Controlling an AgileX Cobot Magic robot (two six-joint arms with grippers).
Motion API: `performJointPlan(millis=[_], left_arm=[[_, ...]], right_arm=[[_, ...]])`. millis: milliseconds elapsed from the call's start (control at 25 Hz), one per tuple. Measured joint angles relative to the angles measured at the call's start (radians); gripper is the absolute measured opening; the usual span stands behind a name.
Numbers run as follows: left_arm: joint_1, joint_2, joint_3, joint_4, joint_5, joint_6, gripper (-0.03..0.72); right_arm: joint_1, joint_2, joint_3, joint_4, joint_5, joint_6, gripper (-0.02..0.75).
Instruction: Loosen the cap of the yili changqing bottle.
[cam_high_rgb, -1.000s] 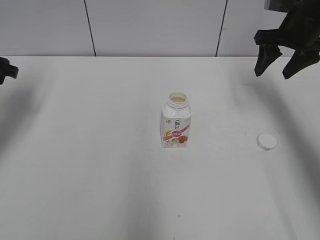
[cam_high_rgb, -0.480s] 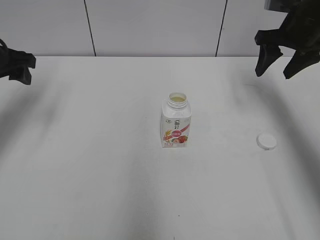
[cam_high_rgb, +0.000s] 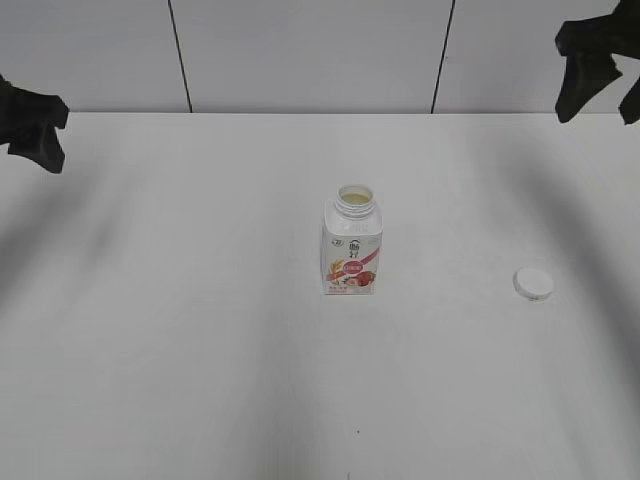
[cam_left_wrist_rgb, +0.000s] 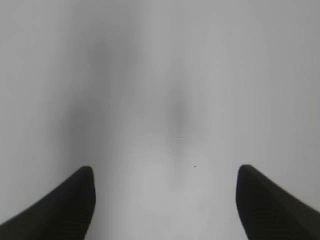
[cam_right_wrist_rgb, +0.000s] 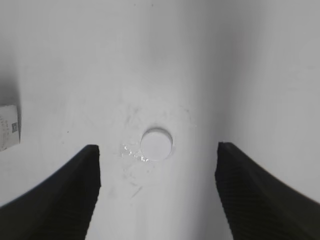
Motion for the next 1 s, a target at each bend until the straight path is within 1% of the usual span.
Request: performJointPlan(millis=[200,440,560,720,1000], left_arm=[[-0.014,-0.020,-0.058,-0.021,0.113,0.058,0.534],[-0.017,-0.061,-0.063,-0.022,0.282,0.076,0.534],[-0.017,-0.107,-0.046,-0.022,0.330,0.079,0.534],[-0.017,-0.225,0.040,-0.040,0.345,0.079,0.533],[-0.017,-0.534,0.269,-0.074,0.337,0.079,0.533]], right_arm=[[0.000,-0.157,0.151,-0.002,0.000,0.022,0.565],[0.000,-0.387,0.376,-0.006,0.000,0.026,0.565],[0.000,-0.498,0.493,-0.007,0.000,0.028,0.565],[0.000,-0.649,0.643,-0.007,0.000,0.029,0.565],[0.000,-0.937,0.824,-0.007,0.001,0.030,0.565]])
